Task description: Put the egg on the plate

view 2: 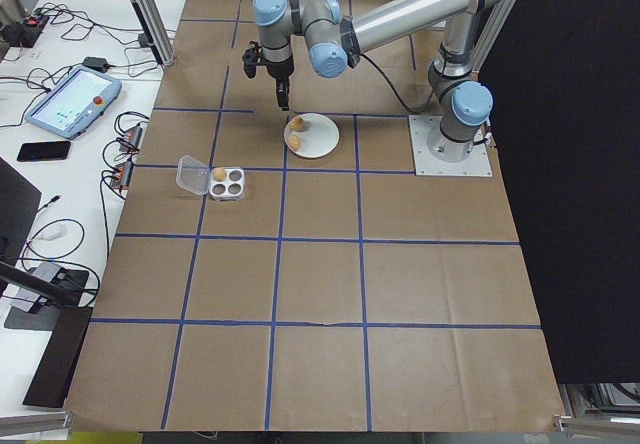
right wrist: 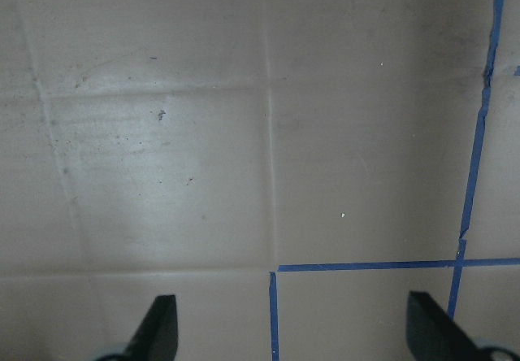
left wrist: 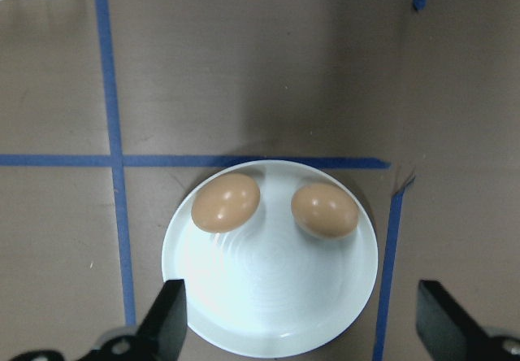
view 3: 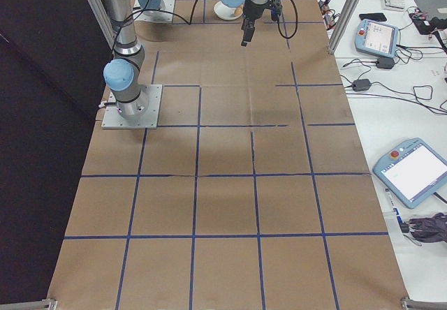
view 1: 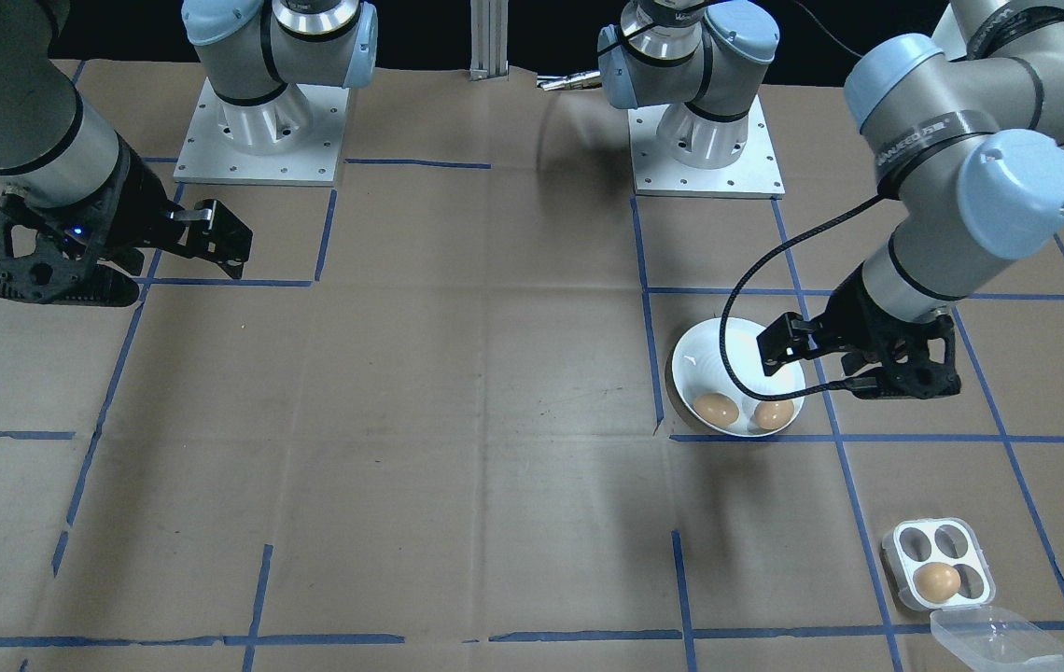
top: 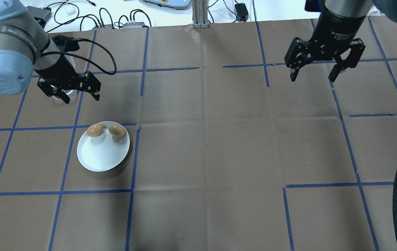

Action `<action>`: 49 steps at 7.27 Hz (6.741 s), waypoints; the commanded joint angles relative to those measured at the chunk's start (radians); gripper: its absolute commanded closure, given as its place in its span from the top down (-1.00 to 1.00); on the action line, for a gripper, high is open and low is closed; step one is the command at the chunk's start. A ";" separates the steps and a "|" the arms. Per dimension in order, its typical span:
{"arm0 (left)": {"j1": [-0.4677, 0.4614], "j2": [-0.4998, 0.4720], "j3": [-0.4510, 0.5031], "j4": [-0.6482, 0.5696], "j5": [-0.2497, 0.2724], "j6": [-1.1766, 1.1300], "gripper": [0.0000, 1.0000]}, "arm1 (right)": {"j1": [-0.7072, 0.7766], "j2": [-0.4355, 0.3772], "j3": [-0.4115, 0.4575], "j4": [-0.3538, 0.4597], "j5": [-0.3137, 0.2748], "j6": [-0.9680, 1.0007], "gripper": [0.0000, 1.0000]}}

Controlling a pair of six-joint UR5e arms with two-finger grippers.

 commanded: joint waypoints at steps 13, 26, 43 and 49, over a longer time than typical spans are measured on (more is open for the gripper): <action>0.177 -0.578 0.425 0.229 -0.001 0.225 0.98 | 0.000 0.000 0.000 0.000 0.000 0.000 1.00; 0.172 -0.534 0.414 0.204 0.004 0.218 -0.55 | 0.000 0.000 0.000 0.000 0.000 0.000 1.00; -0.033 -0.076 -0.241 0.207 0.071 -0.043 0.99 | 0.000 0.000 0.000 0.000 0.000 0.000 1.00; -0.078 0.180 -0.117 -0.092 0.070 -0.181 0.99 | 0.000 0.000 0.000 0.000 0.000 0.000 1.00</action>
